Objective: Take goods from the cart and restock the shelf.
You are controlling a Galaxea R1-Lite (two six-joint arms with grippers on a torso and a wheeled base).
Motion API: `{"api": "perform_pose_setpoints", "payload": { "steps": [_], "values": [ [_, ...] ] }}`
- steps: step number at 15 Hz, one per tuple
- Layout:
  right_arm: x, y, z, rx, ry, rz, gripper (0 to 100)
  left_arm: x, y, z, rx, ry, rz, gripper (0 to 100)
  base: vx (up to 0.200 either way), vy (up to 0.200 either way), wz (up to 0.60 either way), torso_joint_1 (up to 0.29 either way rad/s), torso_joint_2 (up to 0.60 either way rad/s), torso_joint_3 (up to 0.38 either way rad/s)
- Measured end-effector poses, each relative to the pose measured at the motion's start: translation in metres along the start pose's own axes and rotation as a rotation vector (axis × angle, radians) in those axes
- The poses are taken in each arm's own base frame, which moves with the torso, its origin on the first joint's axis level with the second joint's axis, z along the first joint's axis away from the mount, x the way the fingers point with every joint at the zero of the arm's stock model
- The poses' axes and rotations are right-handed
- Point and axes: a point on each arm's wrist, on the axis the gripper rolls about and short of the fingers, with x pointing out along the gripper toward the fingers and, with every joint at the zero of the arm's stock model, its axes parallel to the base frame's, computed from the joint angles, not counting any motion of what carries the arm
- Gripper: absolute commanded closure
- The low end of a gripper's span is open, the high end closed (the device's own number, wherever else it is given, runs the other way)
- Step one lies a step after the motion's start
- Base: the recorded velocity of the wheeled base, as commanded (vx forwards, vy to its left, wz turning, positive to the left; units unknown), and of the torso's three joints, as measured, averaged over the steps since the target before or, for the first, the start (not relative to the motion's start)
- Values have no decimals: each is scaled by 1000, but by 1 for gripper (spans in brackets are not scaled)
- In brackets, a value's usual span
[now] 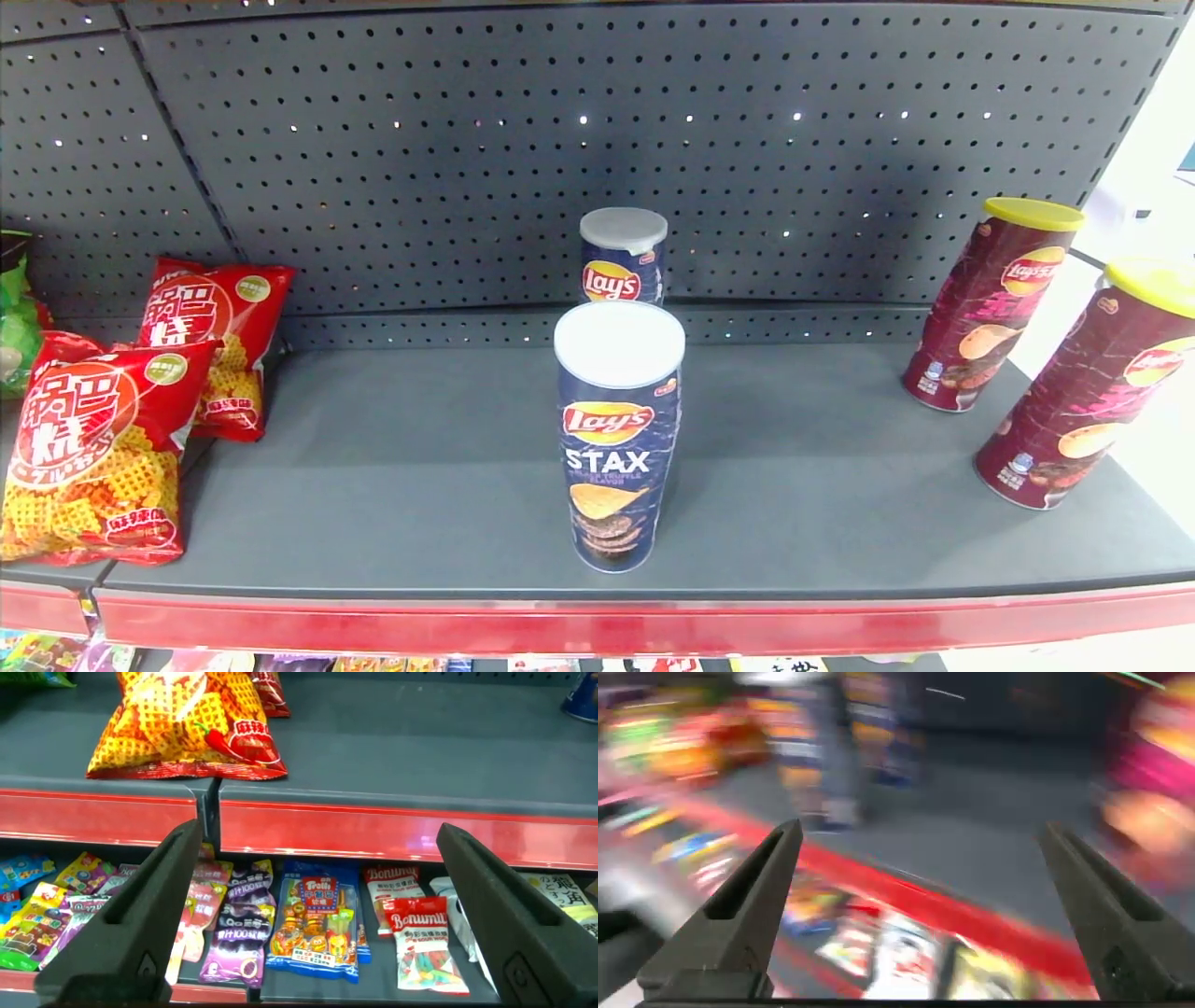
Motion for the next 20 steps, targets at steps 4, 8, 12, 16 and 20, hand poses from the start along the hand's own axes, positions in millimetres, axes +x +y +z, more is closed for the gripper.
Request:
{"api": "perform_pose_setpoints", "payload": {
  "steps": [4, 8, 12, 16, 20],
  "values": [
    [-7, -4, -34, -2, 58, -205, 0, 0, 0, 0, 0, 0, 0, 0, 0, 0, 0, 0, 0, 0],
    [-2, -11, -76, -79, 96, -224, 0, 0, 0, 0, 0, 0, 0, 0, 0, 0, 0, 0, 0, 0],
    [-3, -12, -87, -74, 109, -266, 0, 0, 0, 0, 0, 0, 0, 0, 0, 0, 0, 0, 0, 0],
    [-5, -12, -89, -72, 91, -327, 0, 0, 0, 0, 0, 0, 0, 0, 0, 0, 0, 0, 0, 0],
    [-8, -13, -89, -85, 61, -392, 0, 0, 0, 0, 0, 0, 0, 0, 0, 0, 0, 0, 0, 0]
  ]
}}
